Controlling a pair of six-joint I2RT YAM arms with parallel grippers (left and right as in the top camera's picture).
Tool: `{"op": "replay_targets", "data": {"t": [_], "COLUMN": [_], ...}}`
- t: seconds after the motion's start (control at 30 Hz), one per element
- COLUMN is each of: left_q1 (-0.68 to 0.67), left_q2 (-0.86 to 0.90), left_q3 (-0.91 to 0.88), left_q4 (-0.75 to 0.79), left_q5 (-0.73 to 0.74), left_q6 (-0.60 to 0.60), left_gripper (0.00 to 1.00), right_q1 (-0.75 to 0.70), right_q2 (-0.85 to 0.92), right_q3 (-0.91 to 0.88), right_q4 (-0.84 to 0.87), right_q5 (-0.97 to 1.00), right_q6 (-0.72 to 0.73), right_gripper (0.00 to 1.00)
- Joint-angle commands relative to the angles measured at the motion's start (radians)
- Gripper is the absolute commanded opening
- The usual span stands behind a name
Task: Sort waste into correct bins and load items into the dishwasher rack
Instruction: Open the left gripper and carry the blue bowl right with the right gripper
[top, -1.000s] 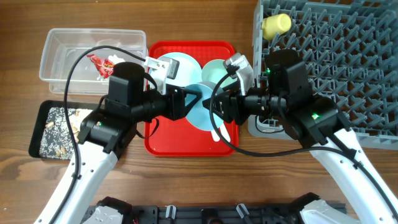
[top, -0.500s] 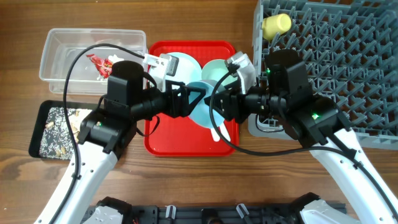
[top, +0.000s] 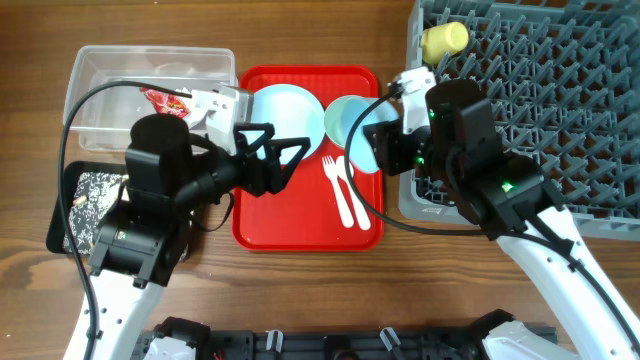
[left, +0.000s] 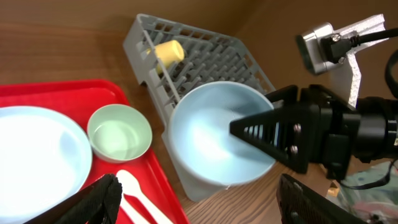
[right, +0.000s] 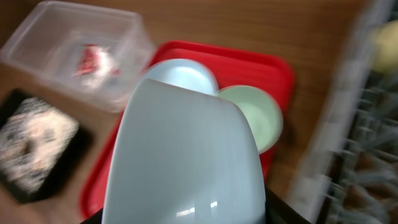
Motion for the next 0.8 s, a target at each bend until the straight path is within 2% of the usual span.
{"op": "replay_targets", "data": {"t": [0.0, 0.13, 0.33, 0.57, 0.77], "left_q1": [0.018, 0.018, 0.018, 0.018, 0.018], "left_q2": [-0.018, -0.018, -0.018, -0.018, -0.018], "left_q3": [-0.005, -0.005, -0.005, -0.005, -0.005], "left_q4": [-0.022, -0.026, -0.026, -0.034, -0.06], "left_q5": [0.003, 0.002, -0.004, -0.003, -0.004], "left_q6": [0.003, 0.003, 0.004, 0.025, 0.03], "left_gripper": [0.81, 0.82, 0.82, 0.82, 0.84], "right_q1": [0.004, 0.004, 0.004, 0.004, 0.003], "right_q2": [0.006, 0.007, 0.026, 0.22, 0.4], "right_q3": [0.061, 0.086, 0.089, 0.089, 0.089], "right_q4": [-0.038, -0.076, -0.05, 0.04, 0.094], "right_q5": [0.356, 0.619, 0.885, 1.032, 1.152], "right_q6": [0.023, 0.011, 0.01, -0.148, -0.178], "right_gripper": [0.42, 0.45, 0.46, 0.47, 0.54]}}
